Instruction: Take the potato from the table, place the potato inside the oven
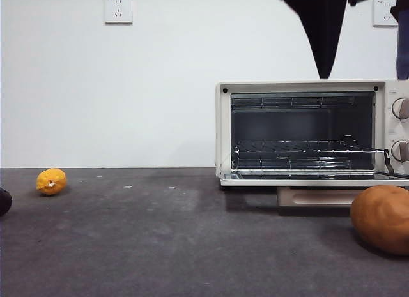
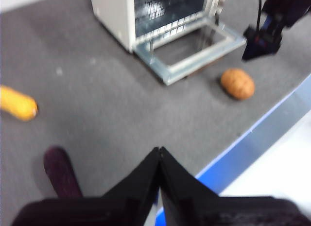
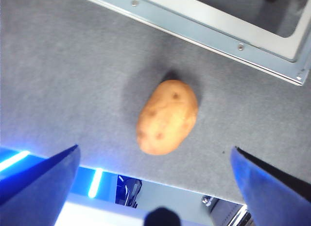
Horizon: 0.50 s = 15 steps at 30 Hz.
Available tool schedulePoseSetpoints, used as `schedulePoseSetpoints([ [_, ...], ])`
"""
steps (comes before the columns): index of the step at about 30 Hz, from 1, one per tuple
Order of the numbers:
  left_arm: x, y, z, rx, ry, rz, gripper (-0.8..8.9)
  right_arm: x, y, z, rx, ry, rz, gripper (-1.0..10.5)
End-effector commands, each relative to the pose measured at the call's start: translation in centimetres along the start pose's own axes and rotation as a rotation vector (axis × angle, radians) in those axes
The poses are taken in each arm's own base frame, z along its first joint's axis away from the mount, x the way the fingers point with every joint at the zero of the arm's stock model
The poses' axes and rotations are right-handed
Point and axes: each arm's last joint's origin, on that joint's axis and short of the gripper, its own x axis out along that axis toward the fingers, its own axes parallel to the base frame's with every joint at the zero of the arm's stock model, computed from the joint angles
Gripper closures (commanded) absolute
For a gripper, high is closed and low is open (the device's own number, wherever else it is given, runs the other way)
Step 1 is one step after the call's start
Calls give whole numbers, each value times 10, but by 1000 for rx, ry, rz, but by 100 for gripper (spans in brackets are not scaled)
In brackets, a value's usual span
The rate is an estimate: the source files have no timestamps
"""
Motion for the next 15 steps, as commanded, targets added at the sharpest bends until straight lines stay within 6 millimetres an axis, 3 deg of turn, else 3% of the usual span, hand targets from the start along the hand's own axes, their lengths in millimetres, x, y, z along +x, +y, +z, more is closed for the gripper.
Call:
schedulePoseSetpoints([
  [1, 6, 2, -14, -50, 21, 9, 819, 16, 1, -1, 45, 49, -32, 283],
  [11, 10, 4, -27, -70, 36, 12, 819, 91, -4, -21, 161, 111, -17, 283],
  [15, 10, 4, -27, -70, 36, 12, 819, 107, -13, -23, 216, 92, -3, 284],
])
